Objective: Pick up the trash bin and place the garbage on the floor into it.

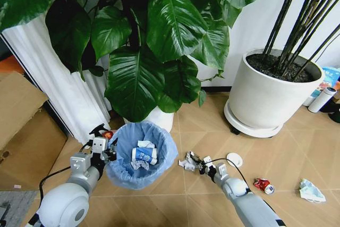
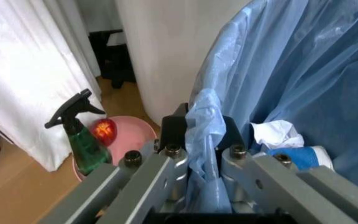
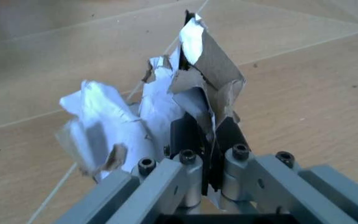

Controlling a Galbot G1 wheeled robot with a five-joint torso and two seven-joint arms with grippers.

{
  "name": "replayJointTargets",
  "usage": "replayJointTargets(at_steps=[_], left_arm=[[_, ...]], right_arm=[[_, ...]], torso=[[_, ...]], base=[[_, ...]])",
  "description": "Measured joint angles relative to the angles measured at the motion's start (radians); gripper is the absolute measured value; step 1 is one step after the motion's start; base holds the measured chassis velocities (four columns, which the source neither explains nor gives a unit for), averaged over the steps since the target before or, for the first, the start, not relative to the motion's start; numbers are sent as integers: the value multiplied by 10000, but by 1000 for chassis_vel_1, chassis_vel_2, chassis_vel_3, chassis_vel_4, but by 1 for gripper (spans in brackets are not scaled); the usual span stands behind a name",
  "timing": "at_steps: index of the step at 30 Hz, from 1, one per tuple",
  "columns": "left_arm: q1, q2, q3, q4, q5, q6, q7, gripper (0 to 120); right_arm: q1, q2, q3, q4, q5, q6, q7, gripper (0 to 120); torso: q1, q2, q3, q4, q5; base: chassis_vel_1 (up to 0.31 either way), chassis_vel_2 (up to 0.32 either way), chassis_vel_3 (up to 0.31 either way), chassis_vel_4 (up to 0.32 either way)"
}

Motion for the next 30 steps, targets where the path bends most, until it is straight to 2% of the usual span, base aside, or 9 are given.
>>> replayJointTargets(at_steps=[4, 10, 19, 22, 23, 24, 25, 26, 30], left_arm=[[17, 2, 0, -11, 0, -5, 2, 1], [50, 17, -6, -1, -6, -12, 11, 1], [-27, 180, 174, 203, -103, 4, 60, 1], [-27, 180, 174, 203, -103, 4, 60, 1], [-106, 261, 289, 301, -176, 82, 95, 1], [-106, 261, 289, 301, -176, 82, 95, 1], [-181, 347, 392, 328, -265, 171, 115, 1], [-248, 447, 470, 347, -380, 277, 125, 1], [-427, 703, 706, 391, -850, 617, 169, 1]], right_arm=[[-54, -18, 94, 112, 0, -1, 17, 0], [-530, -391, 697, 1716, 260, -67, 274, 0], [-1423, -1939, 1651, 4438, 871, -71, 371, 0], [-1423, -1939, 1651, 4438, 871, -71, 371, 0], [-1877, -2469, 1980, 5689, 1290, -216, 414, 0], [-1877, -2469, 1980, 5689, 1290, -216, 414, 0], [-2065, -2607, 2164, 6000, 1553, -372, 438, 0], [-2383, -2862, 2482, 6645, 1859, -548, 500, 0], [-3284, -3435, 3193, 8829, 2553, -918, 630, 0]], torso=[[0, 0, 0, 0, 1], [0, 0, 0, 1, 0], [0, 0, 0, 0, 4], [0, 0, 0, 0, 4], [-1, 0, -2, -3, -18], [-1, 0, -2, -3, -18], [0, -2, 1, 9, 22], [2, -2, 3, 2, 32], [0, 0, -1, -8, -24]], base=[[0, 0, 0, 0], [0, 0, 0, 0], [0, 0, 0, 0], [0, 0, 0, 0], [0, 0, 0, 0], [0, 0, 0, 0], [0, 0, 0, 0], [0, 0, 0, 0], [0, 0, 0, 0]])
